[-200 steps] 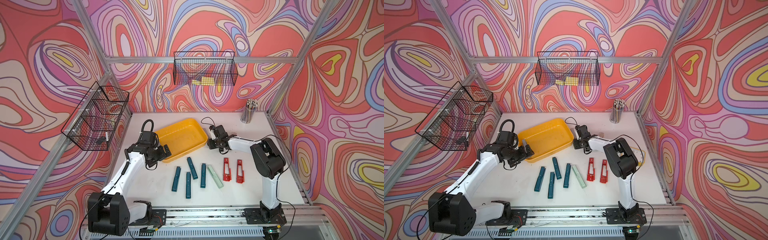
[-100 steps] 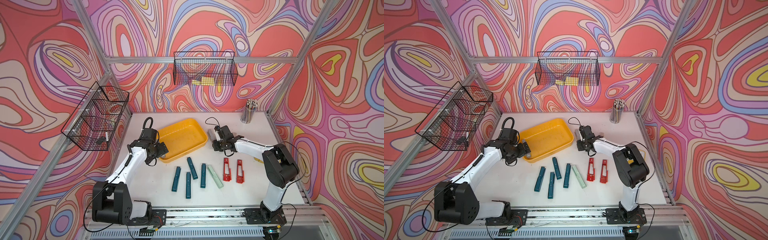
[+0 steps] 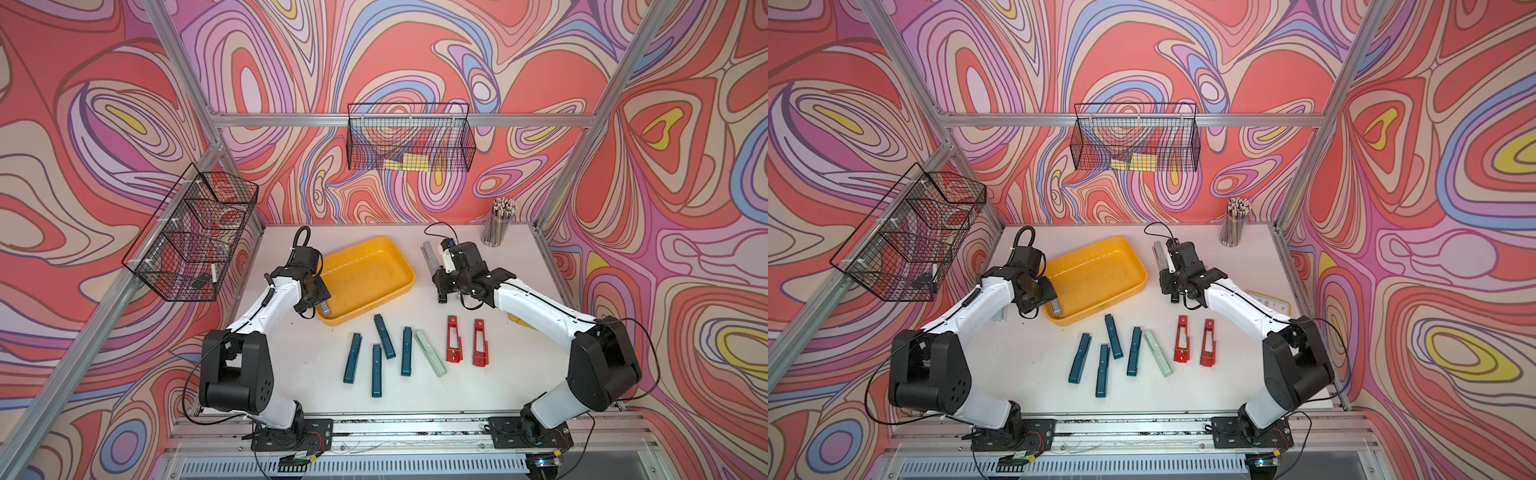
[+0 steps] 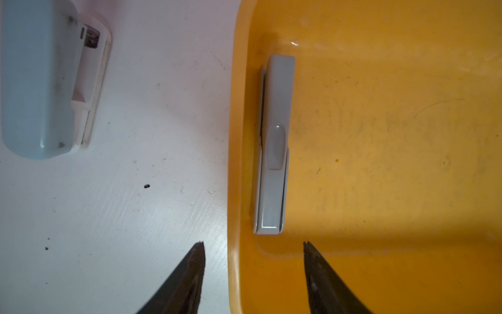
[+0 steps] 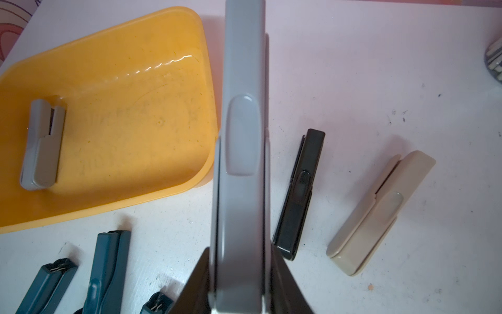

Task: Put the pruning pliers into the storage box
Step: Pick up the pruning pliers from the center of the board.

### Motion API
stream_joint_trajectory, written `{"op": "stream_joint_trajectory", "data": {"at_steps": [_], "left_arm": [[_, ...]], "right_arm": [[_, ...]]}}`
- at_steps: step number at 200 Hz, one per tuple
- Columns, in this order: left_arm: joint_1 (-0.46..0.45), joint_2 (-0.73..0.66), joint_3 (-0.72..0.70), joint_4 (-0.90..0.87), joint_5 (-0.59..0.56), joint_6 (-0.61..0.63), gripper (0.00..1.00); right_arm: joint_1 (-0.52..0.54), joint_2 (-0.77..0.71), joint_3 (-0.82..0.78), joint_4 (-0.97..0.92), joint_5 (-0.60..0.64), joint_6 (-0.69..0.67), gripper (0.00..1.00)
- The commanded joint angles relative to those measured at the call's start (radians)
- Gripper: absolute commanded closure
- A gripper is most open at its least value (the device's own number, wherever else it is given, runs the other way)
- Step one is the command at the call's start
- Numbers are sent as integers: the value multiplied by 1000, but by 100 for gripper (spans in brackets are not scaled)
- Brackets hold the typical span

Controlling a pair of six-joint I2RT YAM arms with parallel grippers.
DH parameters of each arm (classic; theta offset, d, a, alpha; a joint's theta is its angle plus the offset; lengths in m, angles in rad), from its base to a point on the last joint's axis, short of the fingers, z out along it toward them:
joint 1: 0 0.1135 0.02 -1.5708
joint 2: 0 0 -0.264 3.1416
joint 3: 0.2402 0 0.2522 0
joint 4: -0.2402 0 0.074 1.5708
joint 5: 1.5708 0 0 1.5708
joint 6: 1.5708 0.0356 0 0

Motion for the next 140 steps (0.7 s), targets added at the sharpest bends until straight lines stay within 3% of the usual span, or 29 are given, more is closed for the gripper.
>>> {"op": "stream_joint_trajectory", "data": {"at_steps": [1,22,59,89,140], "left_arm": [[19,26,6,25,-27,-6,47],[29,51,8,54,1,-3,60],[32,91,16,59,2,-9,62],[34,95,1,84,7,-11,81],[34,123,14,84,50,8,99]], "right_arm": [[4,-39,12,-15,-23,-4,100],[4,-55,7,-19,-35,3,100],[4,-63,-11,-5,-47,17,100],[4,-55,-9,0,-55,21,100],[5,-60,-2,0,-54,19,100]]}}
